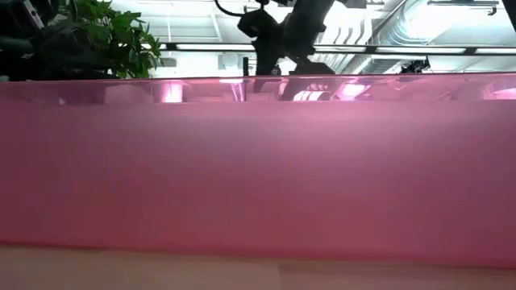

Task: Pick and place pill bottles into a basket
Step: Put the white pill bottle into the red bin

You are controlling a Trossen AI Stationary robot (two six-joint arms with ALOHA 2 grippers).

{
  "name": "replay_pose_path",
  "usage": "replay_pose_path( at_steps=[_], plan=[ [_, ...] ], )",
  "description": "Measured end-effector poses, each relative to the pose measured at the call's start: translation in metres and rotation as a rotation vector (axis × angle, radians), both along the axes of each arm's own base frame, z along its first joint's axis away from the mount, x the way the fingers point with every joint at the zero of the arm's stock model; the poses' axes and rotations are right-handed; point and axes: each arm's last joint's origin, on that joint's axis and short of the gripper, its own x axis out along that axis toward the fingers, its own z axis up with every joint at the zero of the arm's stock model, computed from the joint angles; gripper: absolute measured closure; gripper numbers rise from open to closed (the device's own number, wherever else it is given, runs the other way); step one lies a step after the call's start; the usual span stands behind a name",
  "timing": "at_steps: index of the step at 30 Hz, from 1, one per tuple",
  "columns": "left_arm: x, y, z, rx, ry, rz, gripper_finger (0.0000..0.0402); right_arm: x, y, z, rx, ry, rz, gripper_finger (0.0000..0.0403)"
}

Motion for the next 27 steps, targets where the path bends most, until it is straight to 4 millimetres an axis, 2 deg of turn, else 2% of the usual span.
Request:
replay_pose_path(
  at_steps=[9,16,27],
  plan=[
    [0.0,0.0,0.0,-0.001,0.001,-0.006,0.0257,0.008,-0.001,-0.022,0.032,0.062,-0.004,0.0147],
    [0.0,0.0,0.0,-0.001,0.001,-0.006,0.0257,0.007,-0.001,-0.024,0.017,0.089,0.008,0.0138],
    [0.0,0.0,0.0,-0.002,0.002,-0.017,0.0257,0.006,-0.002,-0.027,0.005,0.116,0.051,0.0098]
  ],
)
